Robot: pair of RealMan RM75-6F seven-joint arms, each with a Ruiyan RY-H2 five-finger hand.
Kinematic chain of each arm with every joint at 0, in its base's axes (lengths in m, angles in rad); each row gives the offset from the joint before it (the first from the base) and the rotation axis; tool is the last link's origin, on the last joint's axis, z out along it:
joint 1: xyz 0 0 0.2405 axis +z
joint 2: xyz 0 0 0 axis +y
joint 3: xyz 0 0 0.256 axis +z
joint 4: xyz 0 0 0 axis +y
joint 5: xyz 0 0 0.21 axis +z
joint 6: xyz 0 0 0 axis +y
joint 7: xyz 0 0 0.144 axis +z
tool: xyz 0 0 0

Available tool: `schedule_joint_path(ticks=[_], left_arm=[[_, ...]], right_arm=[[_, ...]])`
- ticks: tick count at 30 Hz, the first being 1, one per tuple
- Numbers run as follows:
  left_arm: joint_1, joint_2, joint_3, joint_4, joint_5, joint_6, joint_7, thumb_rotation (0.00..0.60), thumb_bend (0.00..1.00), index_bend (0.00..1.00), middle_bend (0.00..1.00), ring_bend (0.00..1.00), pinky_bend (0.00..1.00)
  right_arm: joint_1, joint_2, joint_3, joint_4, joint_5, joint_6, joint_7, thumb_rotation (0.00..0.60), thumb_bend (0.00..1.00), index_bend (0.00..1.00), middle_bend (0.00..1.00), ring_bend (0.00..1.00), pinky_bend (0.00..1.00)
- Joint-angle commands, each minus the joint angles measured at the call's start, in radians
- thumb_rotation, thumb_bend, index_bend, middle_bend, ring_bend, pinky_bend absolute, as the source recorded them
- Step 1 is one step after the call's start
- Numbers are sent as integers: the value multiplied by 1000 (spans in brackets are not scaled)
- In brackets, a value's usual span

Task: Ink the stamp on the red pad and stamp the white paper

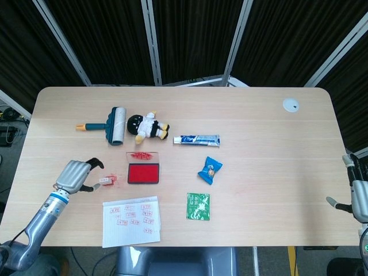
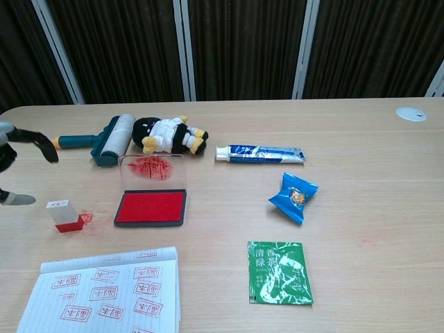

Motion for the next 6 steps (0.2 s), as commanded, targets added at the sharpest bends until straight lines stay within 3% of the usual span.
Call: schedule_joint_path(ticks=[1,3,5,6], left_arm=[[82,77,-30,-120,-1,158,61,600,5,208,136,586,597],[125,111,-33,-181,9,244,89,600,0,159,59,417,450],[166,142,-25,-237,25,313,121,600,0,86,6,213,222],[184,157,-17,-261,34,338,134,600,0,62,1,157,150]], right_arm=[[-5,8,-3,-9,-14,11,12,600,0,0,0,0,0],[-10,15,-5,-17,-28,23,26,600,0,0,0,0,0],[-15,21,-8,-23,-41,32,37,600,0,0,0,0,0],[-16,24,-9,-24,-47,35,41,600,0,0,0,0,0]])
